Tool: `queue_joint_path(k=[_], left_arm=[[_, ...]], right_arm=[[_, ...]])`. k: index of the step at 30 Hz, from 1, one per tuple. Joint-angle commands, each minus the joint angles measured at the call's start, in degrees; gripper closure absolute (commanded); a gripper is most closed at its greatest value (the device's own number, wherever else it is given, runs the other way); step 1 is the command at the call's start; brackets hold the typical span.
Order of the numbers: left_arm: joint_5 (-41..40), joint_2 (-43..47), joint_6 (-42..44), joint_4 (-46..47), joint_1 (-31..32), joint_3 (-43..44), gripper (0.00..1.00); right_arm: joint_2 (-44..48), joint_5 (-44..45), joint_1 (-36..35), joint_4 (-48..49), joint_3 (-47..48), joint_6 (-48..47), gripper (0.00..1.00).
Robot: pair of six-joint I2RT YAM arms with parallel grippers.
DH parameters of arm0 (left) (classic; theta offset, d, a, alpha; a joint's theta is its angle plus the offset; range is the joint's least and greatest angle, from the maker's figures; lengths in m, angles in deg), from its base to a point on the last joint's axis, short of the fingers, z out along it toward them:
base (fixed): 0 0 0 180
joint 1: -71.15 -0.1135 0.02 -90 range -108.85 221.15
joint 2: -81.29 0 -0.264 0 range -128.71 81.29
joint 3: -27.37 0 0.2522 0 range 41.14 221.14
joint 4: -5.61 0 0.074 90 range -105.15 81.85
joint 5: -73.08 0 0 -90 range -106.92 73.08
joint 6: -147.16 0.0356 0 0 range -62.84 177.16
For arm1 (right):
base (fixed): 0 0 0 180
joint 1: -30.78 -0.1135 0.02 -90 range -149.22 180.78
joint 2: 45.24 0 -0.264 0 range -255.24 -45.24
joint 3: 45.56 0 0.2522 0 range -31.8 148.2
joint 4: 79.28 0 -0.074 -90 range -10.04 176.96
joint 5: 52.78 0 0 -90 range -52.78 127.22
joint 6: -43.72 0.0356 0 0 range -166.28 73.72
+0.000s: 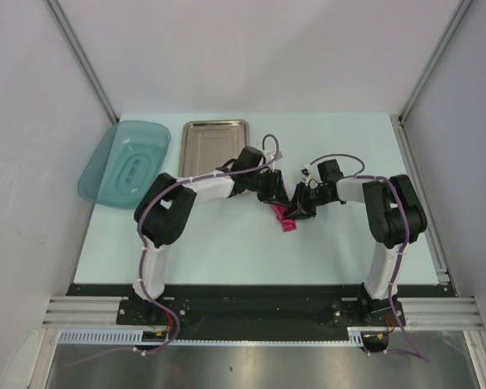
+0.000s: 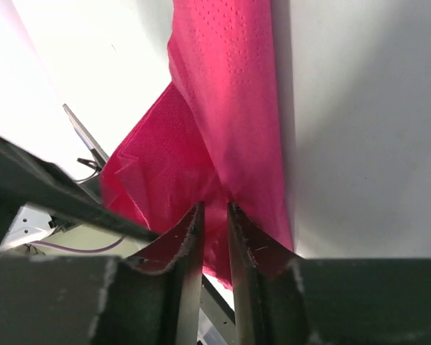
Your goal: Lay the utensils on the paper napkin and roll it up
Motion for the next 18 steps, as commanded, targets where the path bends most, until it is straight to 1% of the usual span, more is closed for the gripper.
queue_joint_path(k=[1,6,9,14,16,17,18], left_arm=[[-0.4,0.6,1.3,-3.1,-0.8,-2.6,0.76],[0.2,1.7,1.5,-3.8,-1.6,-6.4,0.86],[-0.1,3.0,3.3,-5.1,-2.3,-8.4,0.89],[-0.4,4.6,5.7,-6.8,-3.5,-11.3,0.9],[2.1,4.8,5.7,-5.9,-4.0,-11.0,0.89],[3.4,5.7,4.7,-2.3,-4.3,-10.9,0.87],[4.8,6.3,3.8,0.2,-4.4,-10.9,0.82]], right_arm=[[-2.1,7.8,0.0,-2.9,-1.9,-2.4,0.77],[-2.1,7.9,0.1,-3.3,-1.8,-2.6,0.78],[-1.9,8.2,0.2,-3.4,-1.8,-2.6,0.78],[-2.1,7.9,0.2,-3.0,-1.8,-3.1,0.76],[-2.1,7.9,0.0,-3.1,-1.7,-3.3,0.77],[-1.9,7.9,-0.2,-3.0,-1.6,-3.5,0.76],[-2.0,8.1,-0.3,-3.0,-1.6,-3.5,0.76]])
